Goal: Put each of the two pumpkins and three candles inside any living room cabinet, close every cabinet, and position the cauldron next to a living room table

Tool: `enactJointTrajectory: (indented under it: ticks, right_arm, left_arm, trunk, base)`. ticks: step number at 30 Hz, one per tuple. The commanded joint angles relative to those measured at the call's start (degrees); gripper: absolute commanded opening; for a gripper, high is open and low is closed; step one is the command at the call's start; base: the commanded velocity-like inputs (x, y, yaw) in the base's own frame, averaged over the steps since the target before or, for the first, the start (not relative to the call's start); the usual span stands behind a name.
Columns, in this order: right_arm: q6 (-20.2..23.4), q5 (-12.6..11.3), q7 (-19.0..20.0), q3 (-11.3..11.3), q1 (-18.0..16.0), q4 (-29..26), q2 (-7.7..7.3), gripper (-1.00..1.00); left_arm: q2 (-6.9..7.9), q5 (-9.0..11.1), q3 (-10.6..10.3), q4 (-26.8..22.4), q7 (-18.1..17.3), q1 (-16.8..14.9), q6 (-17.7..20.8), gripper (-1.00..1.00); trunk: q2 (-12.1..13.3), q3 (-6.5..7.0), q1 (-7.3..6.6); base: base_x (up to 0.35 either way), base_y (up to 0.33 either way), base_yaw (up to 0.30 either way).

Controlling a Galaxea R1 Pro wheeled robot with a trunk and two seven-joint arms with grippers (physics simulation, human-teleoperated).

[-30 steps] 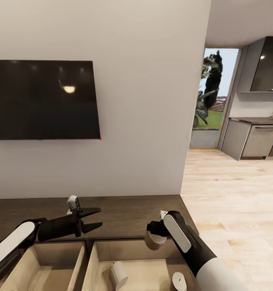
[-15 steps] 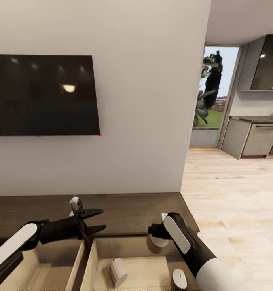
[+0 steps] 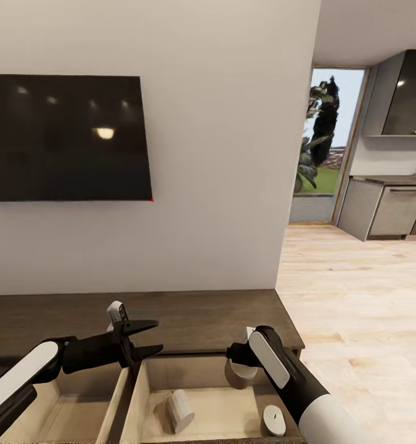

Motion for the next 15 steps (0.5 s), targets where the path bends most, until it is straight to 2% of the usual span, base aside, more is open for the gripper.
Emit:
enactJointTrajectory:
  ticks: [1, 13, 15]
  right_arm:
    - [0.0, -0.5, -0.6, 0.1, -0.1, -0.1, -0.01, -1.0]
    - [-0.1, -0.5, -0.6, 0.1, -0.1, 0.0, -0.01, -1.0]
    - [-0.1, -0.5, -0.6, 0.1, -0.1, 0.0, -0.01, -1.0]
  left_arm:
    - [0.05, -0.3, -0.1, 0.0, -0.5, -0.1, 0.0, 1.0]
    - [0.05, -0.9, -0.5, 0.0, 0.3, -0.1, -0.3, 1.0]
    - [0.05, -1.1, -0.7, 0.0, 1.4, -0.1, -0.3, 1.0]
  trunk:
    - [-0.4, -0.24, 0.22]
    - [-5.3, -2.4, 2.85]
    - [-6.1, -2.76, 3.29]
  base:
    - [0.0, 0.0, 0.0]
    - [0.0, 0.0, 0.0]
    - [0.0, 0.0, 0.0]
